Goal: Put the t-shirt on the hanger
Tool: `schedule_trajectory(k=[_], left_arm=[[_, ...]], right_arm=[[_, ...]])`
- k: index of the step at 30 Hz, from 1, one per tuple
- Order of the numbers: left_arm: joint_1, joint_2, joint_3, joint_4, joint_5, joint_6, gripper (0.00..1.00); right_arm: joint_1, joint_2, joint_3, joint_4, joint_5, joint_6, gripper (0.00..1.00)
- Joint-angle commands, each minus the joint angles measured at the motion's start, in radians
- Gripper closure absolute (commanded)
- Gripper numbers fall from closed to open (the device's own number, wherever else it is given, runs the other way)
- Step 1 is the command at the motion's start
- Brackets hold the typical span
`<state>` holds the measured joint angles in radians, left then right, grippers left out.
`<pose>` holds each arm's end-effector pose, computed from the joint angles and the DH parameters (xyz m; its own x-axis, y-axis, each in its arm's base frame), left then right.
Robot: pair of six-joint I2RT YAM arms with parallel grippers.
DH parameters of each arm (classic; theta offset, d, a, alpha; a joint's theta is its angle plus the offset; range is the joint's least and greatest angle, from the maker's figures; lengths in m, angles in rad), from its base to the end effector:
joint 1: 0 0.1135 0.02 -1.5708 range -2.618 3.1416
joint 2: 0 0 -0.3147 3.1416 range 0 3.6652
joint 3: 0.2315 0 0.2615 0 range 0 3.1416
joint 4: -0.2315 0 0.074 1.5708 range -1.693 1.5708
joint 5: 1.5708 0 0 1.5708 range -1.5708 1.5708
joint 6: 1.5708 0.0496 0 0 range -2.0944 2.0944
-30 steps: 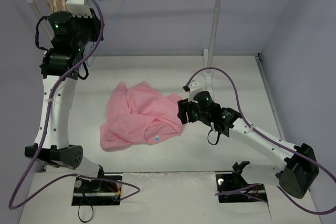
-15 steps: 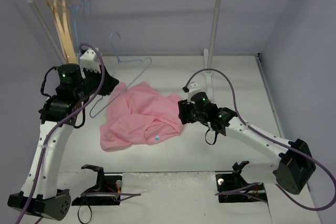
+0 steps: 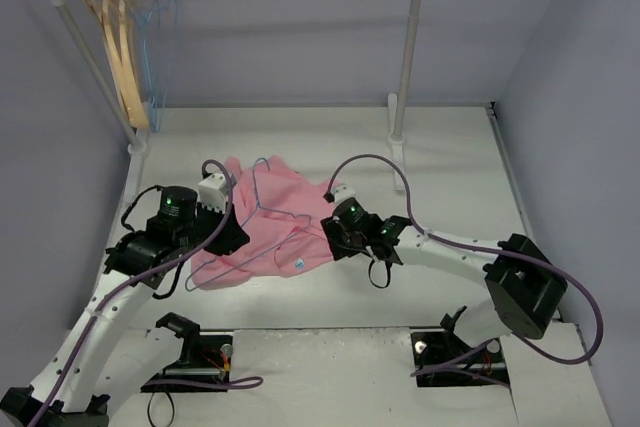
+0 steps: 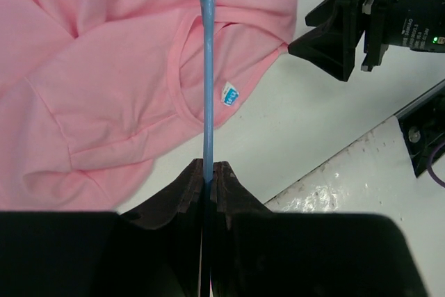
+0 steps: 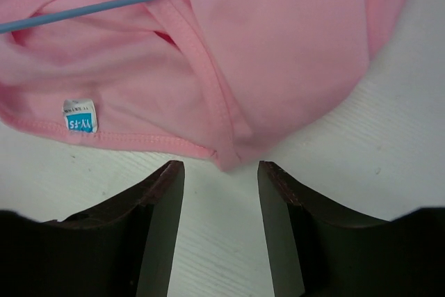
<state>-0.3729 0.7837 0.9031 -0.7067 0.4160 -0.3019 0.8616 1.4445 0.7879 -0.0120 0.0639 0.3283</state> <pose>0.1250 -0.0704 0.3594 -0.6849 -0.0241 -0.7282 0.4639 0.7563 -0.4613 0.2079 0.2374 0.2413 -0.6158 -0.2235 -0.7555 -0.5558 0.8029 0.2155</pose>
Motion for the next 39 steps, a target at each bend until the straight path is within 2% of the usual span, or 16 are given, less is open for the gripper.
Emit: schedule_trajectory(k=[1, 10, 14, 17, 18, 19, 25, 27, 31, 32, 33, 37, 39], left_arm=[[-0.015, -0.014, -0.003, 0.061, -0.062, -0.039, 1.0], [-0.018, -0.029, -0.041, 0.078, -0.083, -0.036, 1.0], [-0.017, -0.035, -0.046, 0.084, -0.088, -0.031, 1.0], [-0.017, -0.038, -0.036, 0.082, -0.076, -0.028, 1.0], [-0.017, -0.043, -0.035, 0.084, -0.066, -0.025, 1.0], [-0.017, -0.047, -0.033, 0.084, -0.057, -0.019, 1.0], [-0.017, -0.08, -0.02, 0.082, -0.013, 0.017, 1.0], [-0.017, -0.095, -0.023, 0.088, -0.01, 0.018, 1.0], [-0.017, -0.113, -0.032, 0.101, 0.016, 0.017, 1.0], [-0.017, -0.116, -0.036, 0.102, 0.017, 0.017, 1.0], [-0.017, -0.121, -0.038, 0.104, 0.018, 0.017, 1.0], [-0.017, -0.124, -0.053, 0.113, 0.02, 0.011, 1.0], [-0.017, -0.124, -0.072, 0.134, 0.026, 0.0, 1.0]], right_arm=[[0.034, 0.034, 0.036, 0.055, 0.088, 0.028, 0.53], [0.039, 0.145, 0.062, 0.075, 0.171, 0.023, 0.56], [0.037, 0.189, 0.074, 0.101, 0.203, 0.008, 0.63], [0.037, 0.208, 0.103, 0.092, 0.214, -0.009, 0.82], [0.037, 0.208, 0.109, 0.089, 0.217, -0.012, 0.95], [0.037, 0.202, 0.122, 0.081, 0.22, -0.021, 1.0], [0.014, 0.159, 0.191, 0.026, 0.192, -0.087, 1.0], [0.004, 0.155, 0.212, 0.015, 0.179, -0.11, 0.94], [-0.032, 0.159, 0.217, 0.015, 0.159, -0.121, 0.96], [-0.044, 0.156, 0.215, 0.015, 0.154, -0.123, 0.94], [-0.052, 0.151, 0.209, 0.015, 0.148, -0.127, 0.87], [-0.087, 0.149, 0.189, 0.02, 0.096, -0.126, 0.78], [-0.093, 0.152, 0.18, 0.021, 0.093, -0.123, 0.77]])
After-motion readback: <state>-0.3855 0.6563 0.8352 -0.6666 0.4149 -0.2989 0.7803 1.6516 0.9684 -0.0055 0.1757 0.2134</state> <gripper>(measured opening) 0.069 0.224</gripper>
